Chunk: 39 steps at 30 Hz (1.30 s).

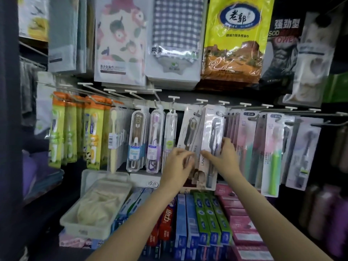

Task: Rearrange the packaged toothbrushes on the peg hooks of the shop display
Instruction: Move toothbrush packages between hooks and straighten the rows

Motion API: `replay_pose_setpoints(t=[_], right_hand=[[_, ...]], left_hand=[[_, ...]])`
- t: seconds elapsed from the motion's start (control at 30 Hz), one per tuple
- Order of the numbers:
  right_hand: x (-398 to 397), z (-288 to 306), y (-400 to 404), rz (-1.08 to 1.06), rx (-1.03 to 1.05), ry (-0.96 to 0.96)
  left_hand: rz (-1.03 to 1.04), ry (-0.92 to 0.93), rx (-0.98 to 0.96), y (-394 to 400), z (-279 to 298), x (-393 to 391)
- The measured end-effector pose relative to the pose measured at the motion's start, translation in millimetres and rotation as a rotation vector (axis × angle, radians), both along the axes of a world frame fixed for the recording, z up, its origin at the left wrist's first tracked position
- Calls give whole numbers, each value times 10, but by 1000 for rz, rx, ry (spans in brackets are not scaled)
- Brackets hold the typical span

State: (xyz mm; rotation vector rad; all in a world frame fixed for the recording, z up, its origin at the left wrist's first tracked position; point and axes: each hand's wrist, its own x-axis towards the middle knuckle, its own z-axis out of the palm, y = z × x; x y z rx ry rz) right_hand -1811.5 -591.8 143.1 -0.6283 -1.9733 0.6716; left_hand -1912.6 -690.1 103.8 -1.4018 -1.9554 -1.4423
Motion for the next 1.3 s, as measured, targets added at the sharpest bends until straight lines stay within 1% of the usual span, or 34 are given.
replay_pose_setpoints(t=[0.07,0.13,0.2,0.3,0.47,0.53,0.6,0.77,0.83,0.9,0.97,1.03,1.1,1.23,1.3], right_hand=[[-26,-16,12,-15,-16,4],[14,-44,34,-15,-25,28],[77,-63,72,-21,-30,33],[139,-64,139,-40,5,-11],[151,-82,209,-62,87,-25],[157,-83,214,-81,112,-41],[153,-91,207,-83,95,-55],[120,-133,155,-50,81,-19],[115,-130,133,-36,70,-6],[125,-117,120,-28,58,-8],[143,-108,118,-16,46,-14],[160,-100,116,4,19,-10],[166,-98,116,7,12,-10],[174,-95,91,19,-3,-18],[175,-91,93,56,-37,-8]], left_hand=[[63,-114,111,-27,17,-101],[76,-159,98,-11,26,-193],[55,-130,17,28,36,-238],[-45,-148,-73,125,48,-127],[-122,-52,-236,264,-69,262],[-137,-48,-257,264,-92,271],[-148,-43,-268,244,-108,235],[-176,-38,-277,181,-149,160],[-158,-35,-238,139,-141,138],[-108,-60,-118,81,-123,97],[-38,-153,36,20,-97,22],[15,-255,130,-20,-41,-68],[53,-289,158,-44,29,-150],[140,-220,138,-54,127,-275],[143,-193,111,8,161,-322]])
